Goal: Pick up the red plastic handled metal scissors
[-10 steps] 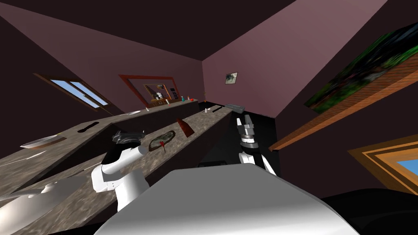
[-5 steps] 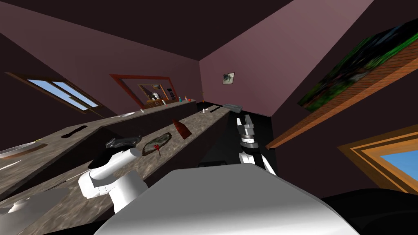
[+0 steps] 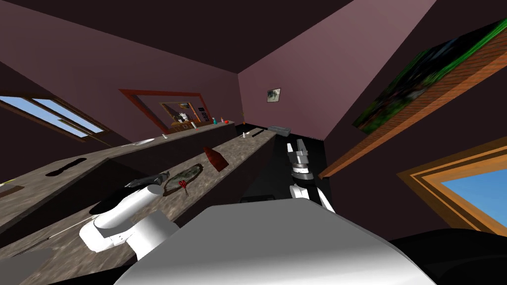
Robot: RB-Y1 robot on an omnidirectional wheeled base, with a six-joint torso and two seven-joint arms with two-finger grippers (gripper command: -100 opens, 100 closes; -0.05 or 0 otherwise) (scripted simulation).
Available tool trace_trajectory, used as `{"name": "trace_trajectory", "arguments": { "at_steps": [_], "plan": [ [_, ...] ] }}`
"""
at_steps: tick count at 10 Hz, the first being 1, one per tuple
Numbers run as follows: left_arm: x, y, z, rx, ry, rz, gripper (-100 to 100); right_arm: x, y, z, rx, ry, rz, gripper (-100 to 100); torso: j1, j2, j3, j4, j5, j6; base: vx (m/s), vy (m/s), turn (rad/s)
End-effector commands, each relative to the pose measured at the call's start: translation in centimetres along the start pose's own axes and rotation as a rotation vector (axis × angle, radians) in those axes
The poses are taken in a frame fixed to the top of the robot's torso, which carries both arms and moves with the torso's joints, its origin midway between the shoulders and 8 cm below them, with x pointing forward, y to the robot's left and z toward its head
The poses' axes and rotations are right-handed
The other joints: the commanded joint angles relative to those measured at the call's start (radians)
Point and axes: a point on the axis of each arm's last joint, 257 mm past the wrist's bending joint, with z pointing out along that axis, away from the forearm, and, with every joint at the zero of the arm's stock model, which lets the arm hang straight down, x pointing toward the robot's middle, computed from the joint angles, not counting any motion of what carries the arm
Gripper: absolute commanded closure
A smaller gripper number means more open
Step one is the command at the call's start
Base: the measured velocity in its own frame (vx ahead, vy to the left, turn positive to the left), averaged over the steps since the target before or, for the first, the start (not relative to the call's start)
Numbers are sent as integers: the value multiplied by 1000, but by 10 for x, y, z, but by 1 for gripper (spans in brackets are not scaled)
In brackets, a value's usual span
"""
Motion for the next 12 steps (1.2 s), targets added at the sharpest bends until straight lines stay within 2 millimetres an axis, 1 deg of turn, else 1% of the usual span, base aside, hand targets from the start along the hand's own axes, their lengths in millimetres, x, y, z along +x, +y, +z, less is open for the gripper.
{"name": "trace_trajectory", "arguments": {
  "at_steps": [1, 2, 3, 4, 6, 7, 8, 9, 12],
  "plan": [
    [-24, -2, 1, -14, -64, -59, -100, 0, 0, 0, 0, 0, 0, 0, 0, 0, 0, 0, 0, 0, 18, -19, -84],
    [-25, -2, 1, -17, -69, -59, -100, 0, 0, 0, 0, 0, 0, 0, 0, 0, 0, 0, 0, 0, 15, -16, -40],
    [-44, -2, -1, -27, -119, -108, -100, 0, 0, 0, 0, 0, 0, 0, 1, 0, 0, 0, 0, 0, 19, -19, -58],
    [-44, -2, -1, -28, -120, -108, -100, 0, 0, 0, 0, 0, 0, 0, 1, 0, 0, 0, 0, 0, 14, -16, -43],
    [-79, -2, -6, -45, -204, -199, -100, 0, 0, 0, 0, 0, 0, 0, 0, 1, 0, 0, 0, 0, 18, -20, -79],
    [-81, 0, -6, -53, -216, -199, -100, 0, 0, 0, 0, 0, 0, 0, 0, 0, 0, 0, 0, 0, 17, -12, -28],
    [-98, 3, -10, -64, -257, -241, -100, 0, 0, 0, 0, 0, 0, 0, 1, 0, 0, 0, 0, 0, 14, -8, -54],
    [-98, 3, -10, -66, -259, -241, -100, 0, 0, 0, 0, 0, 0, 0, 1, 1, 0, 0, 0, 0, 8, -8, -27],
    [-143, 18, -25, -104, -373, -348, -100, 0, 0, 0, 0, 0, 0, 0, 1, 1, 0, 0, 0, 0, 12, -10, -58]
  ]
}}
